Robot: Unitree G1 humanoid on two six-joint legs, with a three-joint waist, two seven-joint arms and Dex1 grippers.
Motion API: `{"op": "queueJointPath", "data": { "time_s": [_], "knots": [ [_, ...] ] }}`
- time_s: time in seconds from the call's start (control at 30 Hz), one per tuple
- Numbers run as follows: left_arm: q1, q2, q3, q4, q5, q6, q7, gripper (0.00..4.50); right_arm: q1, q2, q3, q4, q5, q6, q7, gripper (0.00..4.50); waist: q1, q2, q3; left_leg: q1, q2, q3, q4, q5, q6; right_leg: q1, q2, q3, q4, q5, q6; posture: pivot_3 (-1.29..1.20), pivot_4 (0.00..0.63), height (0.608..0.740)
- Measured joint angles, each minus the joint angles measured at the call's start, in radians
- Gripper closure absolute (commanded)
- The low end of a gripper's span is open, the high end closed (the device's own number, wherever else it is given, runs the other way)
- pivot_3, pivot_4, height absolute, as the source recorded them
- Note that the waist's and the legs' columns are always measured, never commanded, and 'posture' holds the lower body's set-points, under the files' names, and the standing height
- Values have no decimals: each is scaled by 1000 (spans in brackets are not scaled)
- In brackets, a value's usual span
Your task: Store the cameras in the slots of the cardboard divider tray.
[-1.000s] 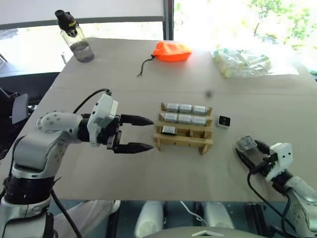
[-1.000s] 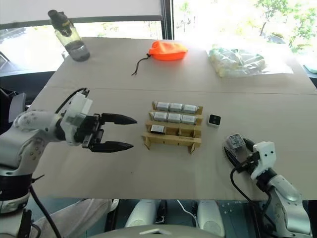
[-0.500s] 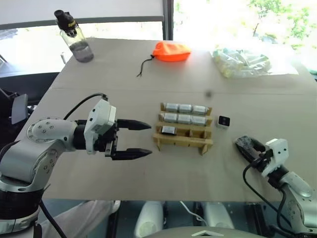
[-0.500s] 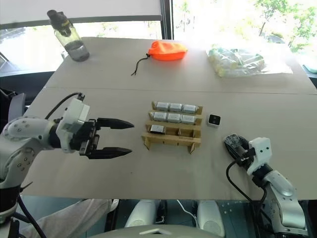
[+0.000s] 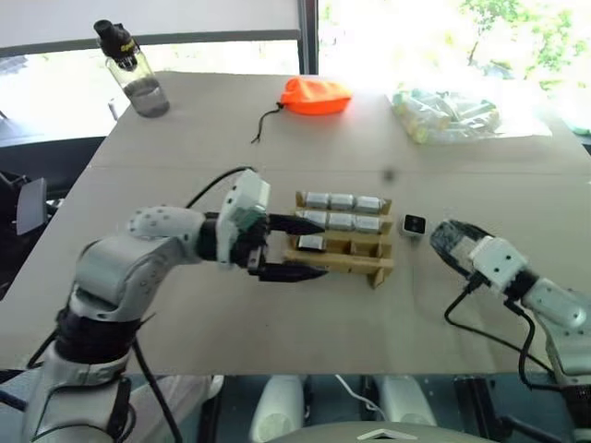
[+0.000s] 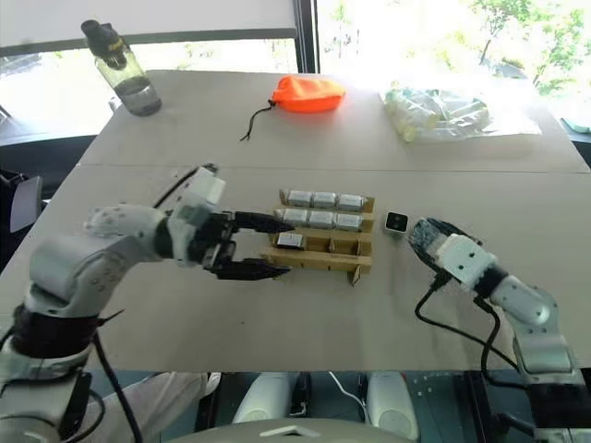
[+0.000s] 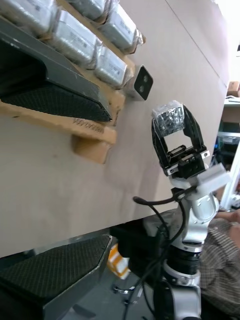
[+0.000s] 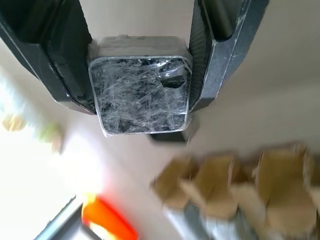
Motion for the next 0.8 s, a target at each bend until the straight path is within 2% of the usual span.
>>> {"op": "queueJointPath", "data": {
  "time_s": [0.13, 0.33, 0.53, 0.8],
  "knots": [
    [-110, -40, -53, 121, 43, -2, -12, 758, -113, -6, 55, 0, -121, -133, -47, 2510, 1, 0, 0, 0, 0, 2, 0, 0, 0, 0, -1, -2, -1, 0, 0, 0, 150, 726],
    [-185, -82, -132, 221, 121, -58, -77, 758, -232, -30, 187, -18, -271, -318, -54, 2510, 3, 0, 0, -1, 0, 2, 0, 0, 0, 0, -1, -3, -1, 0, 0, 0, 150, 726],
    [-200, -99, -145, 262, 177, -101, -112, 758, -267, -31, 271, -14, -363, -395, -65, 2510, 2, 0, 0, -1, 0, 3, 1, 0, 0, -1, -1, -3, 0, 0, 0, 0, 150, 726],
    [-221, -124, -192, 321, 238, -138, -169, 758, -285, -4, 314, -9, -417, -408, -105, 2510, 3, 0, 0, -1, 0, 3, 1, 0, 0, -1, -1, -3, 0, 0, 0, 0, 150, 726]
  ]
}}
